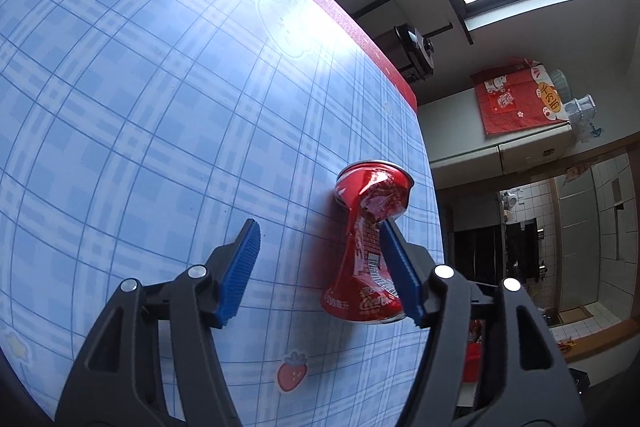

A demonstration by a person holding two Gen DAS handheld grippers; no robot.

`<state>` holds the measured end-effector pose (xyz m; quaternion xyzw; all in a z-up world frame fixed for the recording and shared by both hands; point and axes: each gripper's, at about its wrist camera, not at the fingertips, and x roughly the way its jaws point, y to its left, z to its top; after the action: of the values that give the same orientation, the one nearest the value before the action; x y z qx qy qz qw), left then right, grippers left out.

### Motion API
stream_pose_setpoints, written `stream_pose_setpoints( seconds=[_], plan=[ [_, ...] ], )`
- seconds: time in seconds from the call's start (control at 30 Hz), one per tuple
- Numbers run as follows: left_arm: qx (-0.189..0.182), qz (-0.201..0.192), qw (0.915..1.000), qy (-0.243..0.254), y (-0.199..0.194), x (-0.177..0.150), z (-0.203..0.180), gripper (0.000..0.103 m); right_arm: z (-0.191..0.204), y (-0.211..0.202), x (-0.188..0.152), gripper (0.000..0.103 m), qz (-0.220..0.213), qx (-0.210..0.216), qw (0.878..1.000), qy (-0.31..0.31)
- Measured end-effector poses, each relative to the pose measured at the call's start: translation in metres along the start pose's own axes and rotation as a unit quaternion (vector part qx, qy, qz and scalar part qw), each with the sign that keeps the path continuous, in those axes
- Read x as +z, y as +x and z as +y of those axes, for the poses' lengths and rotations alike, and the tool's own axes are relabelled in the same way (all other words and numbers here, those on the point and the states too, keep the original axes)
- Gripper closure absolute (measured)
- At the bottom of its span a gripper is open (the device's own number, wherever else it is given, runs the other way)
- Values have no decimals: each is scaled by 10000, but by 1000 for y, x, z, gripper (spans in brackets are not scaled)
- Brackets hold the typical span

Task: Collect trash
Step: 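Grasp the crushed red can with the left gripper while the right tool holds the foam net, then release the foam net into the bucket with the right gripper while the left tool carries the can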

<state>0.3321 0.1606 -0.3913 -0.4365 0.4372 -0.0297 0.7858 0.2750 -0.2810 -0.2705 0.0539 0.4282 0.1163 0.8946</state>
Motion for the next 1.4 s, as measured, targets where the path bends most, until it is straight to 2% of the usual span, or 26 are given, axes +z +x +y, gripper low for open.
stream_pose_setpoints(
  seconds=[0.17,0.27,0.37,0.4,0.57,0.77,1.03,1.23,1.4],
  plan=[
    [-301,81,9995,-7,13,1,-6,39,2,3,-4,74,48,29,10000,-18],
    [-432,166,9989,-52,23,1,-10,46,1,1,-7,74,71,13,10000,0],
    [-531,268,9981,-140,33,-1,-14,55,0,-4,-8,74,60,-14,10000,35],
    [-465,345,9983,-100,37,-3,-16,71,-1,-7,-8,74,40,-27,10000,51],
    [-255,220,9983,486,25,-17,-36,84,-3,-25,-4,74,-160,-8,9998,138],
    [-61,-255,9943,1029,-40,-30,-58,89,2,-51,8,74,-550,179,9982,147],
    [285,-972,9788,1780,-152,-60,-86,91,5,-90,15,74,-1039,453,9934,167],
    [446,-1641,9654,1976,-243,-88,-98,91,-11,-123,15,74,-1335,362,9901,242],
    [476,-2003,9552,2127,-286,-108,-113,91,-41,-145,15,74,-1514,157,9874,423]
  ],
)
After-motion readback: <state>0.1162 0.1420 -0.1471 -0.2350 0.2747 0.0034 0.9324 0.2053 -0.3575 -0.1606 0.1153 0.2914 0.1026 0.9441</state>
